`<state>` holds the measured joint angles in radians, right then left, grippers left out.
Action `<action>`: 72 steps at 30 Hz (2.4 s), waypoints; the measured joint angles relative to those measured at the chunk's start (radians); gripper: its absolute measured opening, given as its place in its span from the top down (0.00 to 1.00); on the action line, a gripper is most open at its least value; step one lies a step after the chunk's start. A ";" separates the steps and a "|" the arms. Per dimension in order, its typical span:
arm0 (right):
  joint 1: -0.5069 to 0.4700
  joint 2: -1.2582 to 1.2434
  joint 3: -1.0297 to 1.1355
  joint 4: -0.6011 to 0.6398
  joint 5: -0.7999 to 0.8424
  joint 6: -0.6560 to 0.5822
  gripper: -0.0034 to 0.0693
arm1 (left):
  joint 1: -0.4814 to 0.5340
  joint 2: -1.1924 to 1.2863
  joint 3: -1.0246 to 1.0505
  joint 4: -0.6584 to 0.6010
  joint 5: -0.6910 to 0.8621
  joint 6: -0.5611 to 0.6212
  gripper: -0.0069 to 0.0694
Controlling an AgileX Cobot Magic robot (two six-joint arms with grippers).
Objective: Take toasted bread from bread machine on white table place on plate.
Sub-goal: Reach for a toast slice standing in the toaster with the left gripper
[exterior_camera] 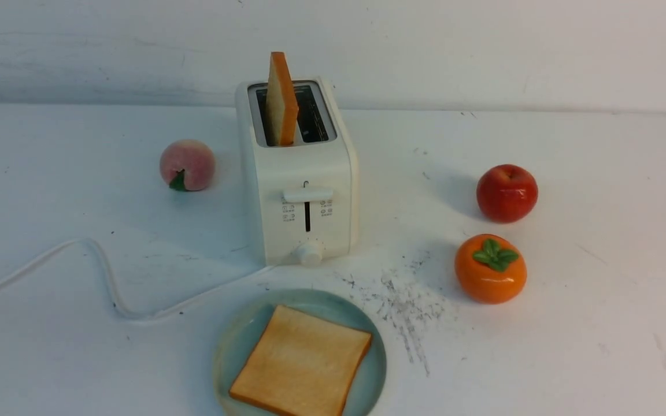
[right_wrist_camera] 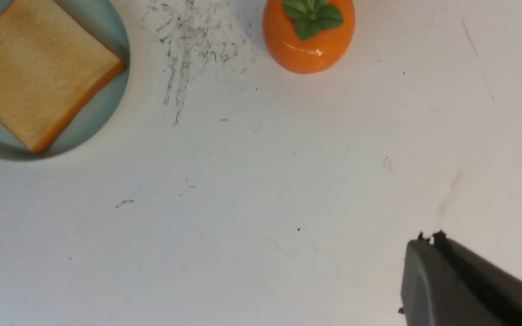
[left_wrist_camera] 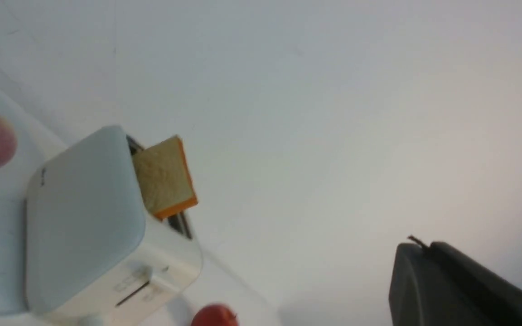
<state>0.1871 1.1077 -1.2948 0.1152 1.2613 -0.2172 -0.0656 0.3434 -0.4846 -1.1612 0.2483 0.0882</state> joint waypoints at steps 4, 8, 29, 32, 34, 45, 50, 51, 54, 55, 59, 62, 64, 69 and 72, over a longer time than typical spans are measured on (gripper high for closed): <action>0.000 -0.022 0.022 -0.002 -0.003 0.001 0.97 | 0.001 0.276 -0.160 0.006 0.298 0.145 0.93; -0.001 -0.100 0.103 -0.005 -0.004 0.001 0.97 | 0.001 0.604 -0.399 0.027 0.707 0.259 0.93; -0.001 -0.612 0.590 0.039 -0.185 0.003 0.95 | -0.419 1.242 -1.089 1.130 0.695 -0.609 0.92; -0.001 -0.612 0.599 0.039 -0.205 0.003 0.95 | -0.471 1.287 -1.149 1.236 0.691 -0.678 0.85; -0.001 -0.612 0.600 0.039 -0.226 0.003 0.95 | -0.508 1.333 -1.203 1.329 0.697 -0.709 0.75; -0.001 -0.612 0.600 0.049 -0.258 0.003 0.94 | -0.548 1.520 -1.316 1.706 0.622 -0.887 0.28; -0.001 -0.612 0.600 0.049 -0.259 0.004 0.94 | -0.548 1.567 -1.318 1.823 0.588 -0.903 0.24; -0.001 -0.612 0.600 0.049 -0.263 0.004 0.94 | -0.548 1.577 -1.319 1.842 0.571 -0.903 0.24; -0.001 -0.612 0.600 0.049 -0.268 0.004 0.93 | -0.548 1.592 -1.320 1.855 0.539 -0.904 0.23; -0.001 -0.612 0.600 0.050 -0.269 0.004 0.93 | -0.548 1.601 -1.321 1.862 0.521 -0.906 0.23; -0.001 -0.612 0.600 0.051 -0.270 0.006 0.92 | -0.548 1.623 -1.321 1.897 0.504 -0.906 0.23; -0.001 -0.612 0.600 0.054 -0.271 0.006 0.92 | -0.548 1.634 -1.321 1.938 0.505 -0.906 0.23; -0.001 -0.612 0.600 0.054 -0.271 0.007 0.92 | -0.548 1.637 -1.321 1.946 0.505 -0.907 0.23; -0.001 -0.612 0.600 0.054 -0.271 0.007 0.92 | -0.548 1.663 -1.321 1.987 0.502 -0.936 0.23; -0.001 -0.612 0.600 0.055 -0.271 0.007 0.92 | -0.548 1.677 -1.321 1.997 0.500 -0.951 0.23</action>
<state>0.1860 0.4952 -0.6950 0.1704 0.9904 -0.2099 -0.6137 2.0200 -1.8055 0.8354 0.7486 -0.8626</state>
